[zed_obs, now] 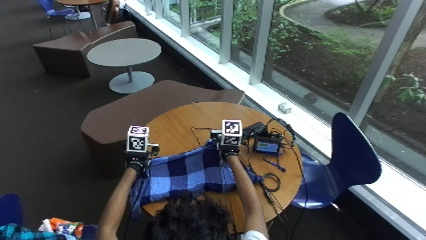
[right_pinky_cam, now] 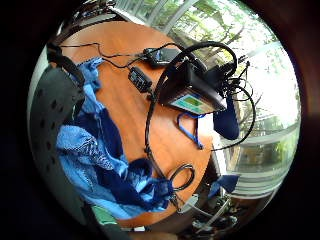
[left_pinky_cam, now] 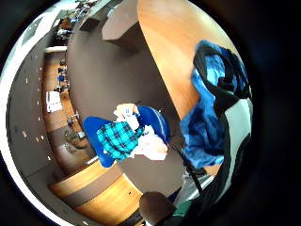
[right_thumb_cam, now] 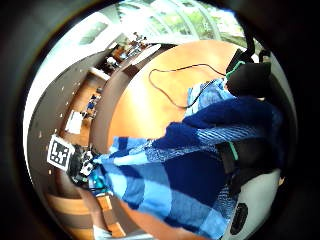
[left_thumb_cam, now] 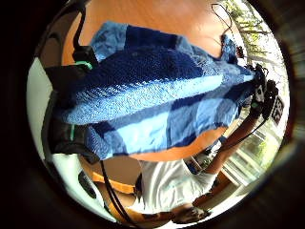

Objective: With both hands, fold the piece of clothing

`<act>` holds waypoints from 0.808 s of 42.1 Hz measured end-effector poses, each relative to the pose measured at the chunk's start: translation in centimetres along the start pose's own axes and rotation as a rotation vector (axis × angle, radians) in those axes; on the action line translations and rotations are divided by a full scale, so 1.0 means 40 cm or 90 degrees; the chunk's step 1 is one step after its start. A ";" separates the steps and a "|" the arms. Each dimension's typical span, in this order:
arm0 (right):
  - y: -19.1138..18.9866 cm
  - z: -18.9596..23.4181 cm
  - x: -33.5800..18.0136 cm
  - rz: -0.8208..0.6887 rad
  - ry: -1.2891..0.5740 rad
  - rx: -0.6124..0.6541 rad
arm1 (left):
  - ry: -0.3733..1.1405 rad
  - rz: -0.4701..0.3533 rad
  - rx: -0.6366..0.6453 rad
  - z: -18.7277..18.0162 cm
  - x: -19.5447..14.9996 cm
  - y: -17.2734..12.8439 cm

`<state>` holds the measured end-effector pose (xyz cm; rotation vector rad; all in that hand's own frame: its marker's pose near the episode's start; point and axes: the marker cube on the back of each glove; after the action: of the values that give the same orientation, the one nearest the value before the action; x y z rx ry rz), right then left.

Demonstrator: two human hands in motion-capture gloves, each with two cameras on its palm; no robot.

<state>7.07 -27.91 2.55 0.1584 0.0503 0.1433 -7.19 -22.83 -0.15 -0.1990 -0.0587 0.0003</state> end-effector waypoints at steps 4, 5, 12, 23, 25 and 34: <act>-0.094 0.063 0.032 0.093 0.027 0.067 | -0.021 -0.061 -0.005 0.031 -0.033 -0.107; -0.098 0.069 0.036 0.110 0.033 0.078 | -0.027 -0.081 0.010 0.034 -0.038 -0.112; -0.065 0.076 0.100 0.184 0.072 0.073 | -0.073 -0.136 0.196 0.044 -0.053 -0.082; 0.228 -0.058 0.218 0.230 -0.015 -0.004 | -0.052 -0.025 0.246 0.045 0.026 0.167; 0.298 -0.059 0.227 0.246 -0.009 -0.057 | -0.037 -0.011 0.230 0.104 0.033 0.152; 0.403 0.019 0.221 0.312 -0.005 -0.154 | -0.031 -0.032 0.111 0.229 0.042 0.135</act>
<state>13.63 -10.98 5.54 -0.0735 -0.0154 0.6345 -6.01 -15.72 7.83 -0.0230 -0.1122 -0.0397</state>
